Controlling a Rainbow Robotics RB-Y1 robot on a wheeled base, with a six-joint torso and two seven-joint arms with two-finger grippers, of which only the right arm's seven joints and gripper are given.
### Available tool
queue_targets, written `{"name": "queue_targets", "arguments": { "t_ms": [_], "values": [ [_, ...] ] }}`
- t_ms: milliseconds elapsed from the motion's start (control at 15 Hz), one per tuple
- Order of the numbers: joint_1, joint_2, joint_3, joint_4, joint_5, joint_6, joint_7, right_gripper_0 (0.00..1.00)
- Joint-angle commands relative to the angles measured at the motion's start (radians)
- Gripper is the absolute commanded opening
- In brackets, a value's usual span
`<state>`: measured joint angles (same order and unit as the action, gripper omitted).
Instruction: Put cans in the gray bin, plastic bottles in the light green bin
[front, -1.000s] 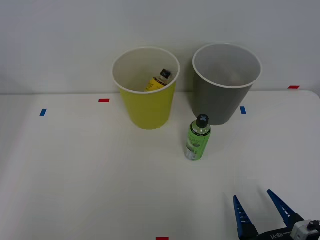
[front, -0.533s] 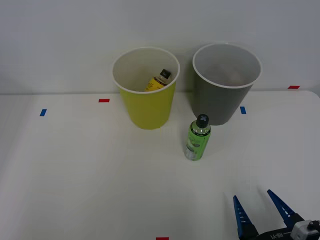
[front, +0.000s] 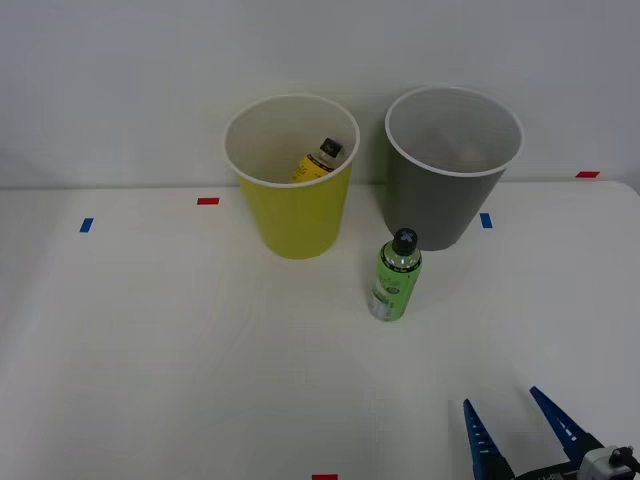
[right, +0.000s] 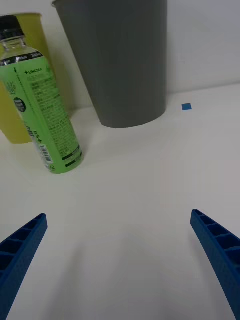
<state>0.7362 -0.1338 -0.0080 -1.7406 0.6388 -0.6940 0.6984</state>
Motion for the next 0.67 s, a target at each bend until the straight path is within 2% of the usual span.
{"name": "queue_targets", "arguments": {
  "t_ms": [67, 267, 400, 667],
  "values": [
    [-0.009, -0.046, -0.003, -0.037, -0.004, -0.053, 0.018, 1.00],
    [-0.009, -0.041, -0.003, -0.045, -0.008, -0.058, 0.044, 1.00],
    [-0.008, -0.027, 0.002, -0.043, -0.027, -0.055, 0.130, 1.00],
    [0.006, -0.026, 0.111, -0.039, -0.283, 0.013, 0.389, 1.00]
  ]
}}
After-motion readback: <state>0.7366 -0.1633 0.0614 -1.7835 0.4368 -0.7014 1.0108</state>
